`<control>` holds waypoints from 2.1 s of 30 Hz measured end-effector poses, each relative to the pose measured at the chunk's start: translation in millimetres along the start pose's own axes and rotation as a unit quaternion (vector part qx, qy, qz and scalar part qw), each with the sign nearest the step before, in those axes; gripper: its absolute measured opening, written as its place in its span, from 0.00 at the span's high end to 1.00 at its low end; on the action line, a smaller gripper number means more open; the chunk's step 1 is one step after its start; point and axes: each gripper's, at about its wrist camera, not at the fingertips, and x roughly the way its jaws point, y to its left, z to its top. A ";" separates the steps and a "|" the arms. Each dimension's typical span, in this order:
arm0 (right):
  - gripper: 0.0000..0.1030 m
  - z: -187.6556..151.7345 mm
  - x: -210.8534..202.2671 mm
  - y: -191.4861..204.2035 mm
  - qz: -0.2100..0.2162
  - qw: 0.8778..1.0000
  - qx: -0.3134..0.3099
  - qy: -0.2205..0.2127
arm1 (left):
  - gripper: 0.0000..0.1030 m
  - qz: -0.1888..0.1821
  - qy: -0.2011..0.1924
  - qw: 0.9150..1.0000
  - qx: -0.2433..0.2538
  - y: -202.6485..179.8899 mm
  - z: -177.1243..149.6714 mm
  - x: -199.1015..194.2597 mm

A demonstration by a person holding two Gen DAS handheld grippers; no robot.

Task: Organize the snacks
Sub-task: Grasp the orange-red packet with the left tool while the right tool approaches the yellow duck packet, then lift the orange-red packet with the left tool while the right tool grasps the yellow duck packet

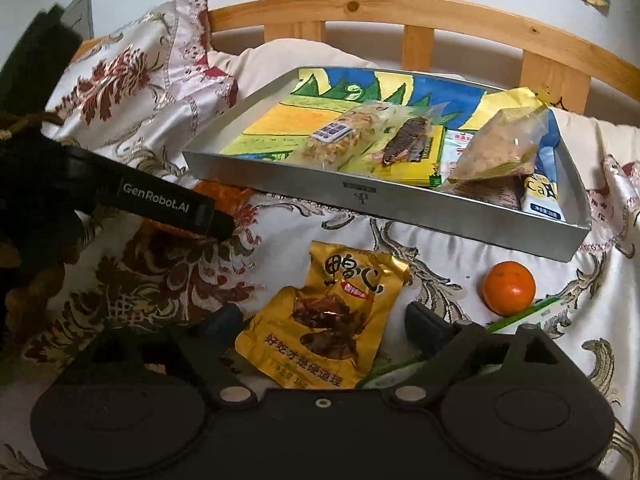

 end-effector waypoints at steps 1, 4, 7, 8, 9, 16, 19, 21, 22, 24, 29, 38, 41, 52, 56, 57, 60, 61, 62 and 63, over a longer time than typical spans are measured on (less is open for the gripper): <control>0.14 -0.6 0.4 1.6 -0.002 1.000 -0.004 0.000 | 0.23 0.003 -0.001 1.000 0.002 -0.8 -0.6 -0.5; 0.24 -1.3 0.3 4.1 -0.001 1.000 -0.008 0.001 | 0.29 0.007 -0.005 1.000 -0.004 1.3 -2.0 -1.7; 0.32 -0.7 -1.8 3.2 0.001 1.000 -0.003 -0.002 | 0.39 0.006 -0.007 1.000 -0.019 7.3 -2.9 -5.3; 0.36 -0.5 -2.4 3.0 0.001 1.000 -0.003 -0.003 | 0.40 0.006 -0.005 1.000 -0.021 8.9 -3.5 -6.7; 0.37 -0.4 -2.5 3.5 0.001 1.000 -0.004 -0.002 | 0.41 0.003 -0.004 1.000 -0.025 10.2 -3.5 -8.4; 0.39 -1.8 -3.6 9.0 -0.007 1.000 -0.018 0.004 | 0.31 -0.009 0.007 1.000 -0.021 9.9 -5.3 -12.3; 0.37 -2.5 -5.3 12.8 -0.019 0.999 -0.029 0.007 | 0.16 -0.012 0.017 1.000 -0.009 3.4 0.7 -7.6; 0.35 -4.1 -7.8 14.2 -0.023 0.999 -0.032 0.007 | 0.16 -0.008 0.030 0.999 0.020 -4.2 2.7 -2.1; 0.35 -4.7 -8.6 14.4 -0.024 0.999 -0.034 0.007 | 0.17 -0.003 0.034 0.999 0.033 -7.3 2.0 0.4; 0.35 -5.5 -7.3 13.6 -0.023 0.999 -0.034 0.007 | 0.20 0.000 0.033 0.998 0.046 -8.3 -1.0 1.4; 0.37 -5.3 -3.4 13.3 -0.019 0.999 -0.028 0.009 | 0.24 -0.011 0.026 0.999 0.035 0.1 -3.9 -4.6; 0.49 -7.1 -7.7 20.4 -0.019 0.998 -0.054 0.007 | 0.25 -0.024 0.023 0.999 0.040 -8.8 -21.8 -27.6; 0.51 -8.0 -10.1 24.2 -0.024 0.997 -0.069 0.006 | 0.25 -0.033 0.023 0.999 0.029 -8.5 -29.5 -37.5; 0.57 -10.9 -17.2 37.6 -0.049 0.990 -0.133 -0.008 | 0.26 -0.056 0.024 0.998 -0.007 -4.3 -40.6 -56.9; 0.58 -12.0 -16.1 40.6 -0.053 0.988 -0.143 -0.006 | 0.26 -0.060 0.023 0.998 -0.010 -4.7 -43.0 -60.6; 0.58 -11.4 -15.4 39.7 -0.051 0.989 -0.138 -0.002 | 0.26 -0.060 0.023 0.998 -0.011 -5.1 -43.3 -61.2; 0.58 -10.5 -14.9 37.9 -0.048 0.990 -0.130 0.001 | 0.26 -0.061 0.023 0.998 -0.015 -4.9 -42.7 -62.1; 0.59 -10.4 -15.8 38.3 -0.049 0.990 -0.131 0.000 | 0.26 -0.062 0.022 0.998 -0.019 -4.6 -42.2 -62.5; 0.60 -10.3 -17.3 39.3 -0.050 0.989 -0.136 -0.004 | 0.26 -0.062 0.021 0.998 -0.022 -4.2 -41.9 -63.3; 0.60 -10.3 -19.2 40.8 -0.053 0.988 -0.143 -0.008 | 0.26 -0.062 0.019 0.998 -0.024 -3.6 -41.1 -64.3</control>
